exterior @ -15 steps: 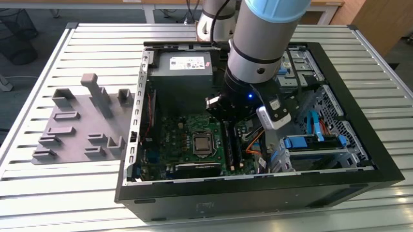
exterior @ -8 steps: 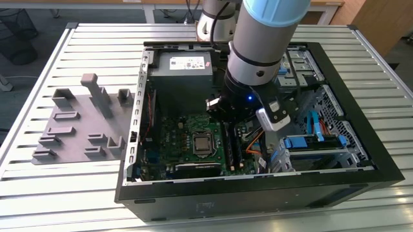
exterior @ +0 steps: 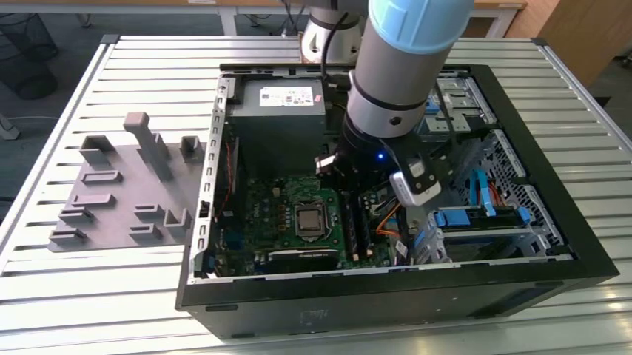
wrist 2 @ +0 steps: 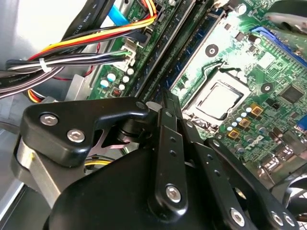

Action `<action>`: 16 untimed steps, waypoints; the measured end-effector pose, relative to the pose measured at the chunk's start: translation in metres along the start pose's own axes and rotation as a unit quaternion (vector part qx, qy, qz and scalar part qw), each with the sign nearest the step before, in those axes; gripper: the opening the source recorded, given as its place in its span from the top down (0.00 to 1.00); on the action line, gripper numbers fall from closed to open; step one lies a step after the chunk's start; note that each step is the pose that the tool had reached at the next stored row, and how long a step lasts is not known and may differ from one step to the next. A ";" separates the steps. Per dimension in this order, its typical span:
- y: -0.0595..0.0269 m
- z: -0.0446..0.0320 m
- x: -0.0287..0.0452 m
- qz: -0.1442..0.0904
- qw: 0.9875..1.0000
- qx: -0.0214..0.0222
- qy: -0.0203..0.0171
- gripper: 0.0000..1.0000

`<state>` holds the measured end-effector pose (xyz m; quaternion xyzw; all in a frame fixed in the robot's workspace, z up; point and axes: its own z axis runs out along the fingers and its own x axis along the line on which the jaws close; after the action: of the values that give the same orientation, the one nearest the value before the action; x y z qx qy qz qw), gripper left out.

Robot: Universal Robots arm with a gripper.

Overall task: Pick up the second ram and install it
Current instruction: 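Press down the second ram until it locks into place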

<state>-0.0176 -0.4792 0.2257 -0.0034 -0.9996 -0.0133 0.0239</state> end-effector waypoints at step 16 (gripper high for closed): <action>-0.0005 0.0104 -0.0004 0.000 1.000 0.000 0.000 0.89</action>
<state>-0.0177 -0.4794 0.2153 -0.0035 -0.9996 -0.0133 0.0241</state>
